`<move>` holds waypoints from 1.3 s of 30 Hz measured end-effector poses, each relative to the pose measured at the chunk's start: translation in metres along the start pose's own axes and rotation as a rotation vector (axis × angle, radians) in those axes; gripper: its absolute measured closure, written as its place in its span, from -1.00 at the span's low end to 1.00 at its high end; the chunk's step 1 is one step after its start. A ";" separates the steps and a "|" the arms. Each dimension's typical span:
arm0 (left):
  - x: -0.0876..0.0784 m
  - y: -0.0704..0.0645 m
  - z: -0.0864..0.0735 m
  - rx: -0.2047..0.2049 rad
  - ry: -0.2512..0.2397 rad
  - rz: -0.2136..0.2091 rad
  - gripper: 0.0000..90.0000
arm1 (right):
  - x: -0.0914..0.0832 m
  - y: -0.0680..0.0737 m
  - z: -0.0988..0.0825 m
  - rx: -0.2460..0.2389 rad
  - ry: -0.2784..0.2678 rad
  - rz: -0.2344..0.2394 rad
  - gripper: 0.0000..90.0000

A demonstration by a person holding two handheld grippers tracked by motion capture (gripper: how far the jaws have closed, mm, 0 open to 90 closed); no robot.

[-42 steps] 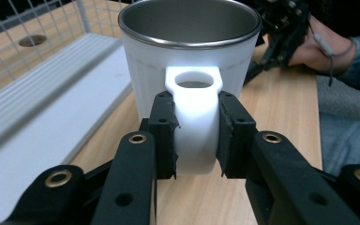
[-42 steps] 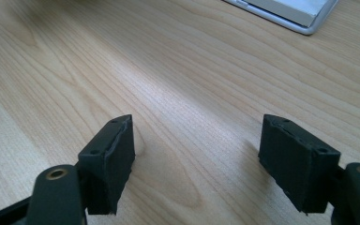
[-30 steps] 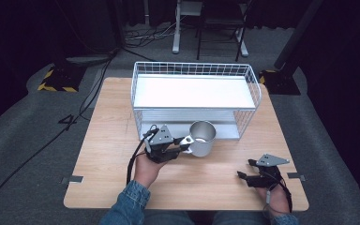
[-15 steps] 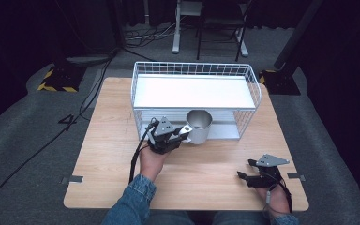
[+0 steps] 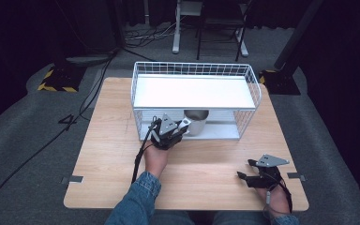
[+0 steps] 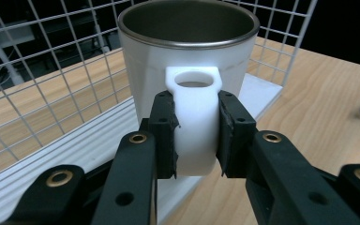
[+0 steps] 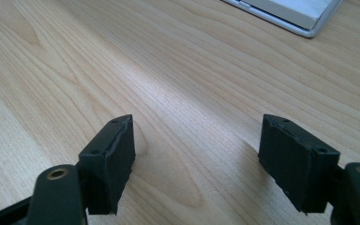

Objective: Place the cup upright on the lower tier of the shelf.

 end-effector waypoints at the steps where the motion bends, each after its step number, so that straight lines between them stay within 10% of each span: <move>1: 0.001 0.001 -0.001 -0.006 -0.003 0.007 0.59 | 0.000 0.000 0.000 -0.001 0.000 0.000 -0.38; 14: 0.016 0.010 -0.013 -0.014 -0.004 0.098 0.59 | 0.000 0.001 0.000 -0.004 -0.003 0.002 -0.37; 39: 0.028 0.022 -0.026 -0.043 -0.005 0.109 0.58 | -0.001 0.001 0.000 -0.007 -0.002 0.001 -0.37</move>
Point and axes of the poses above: each handheld gripper's, and its own axes: x roughly forward along the jaws, z roughly out of its top, y roughly to its left, the point moved 1 cm from there along x, roughly forward along the jaws, and after that the axes turned 14 degrees about -y, right-handed, at the moved point
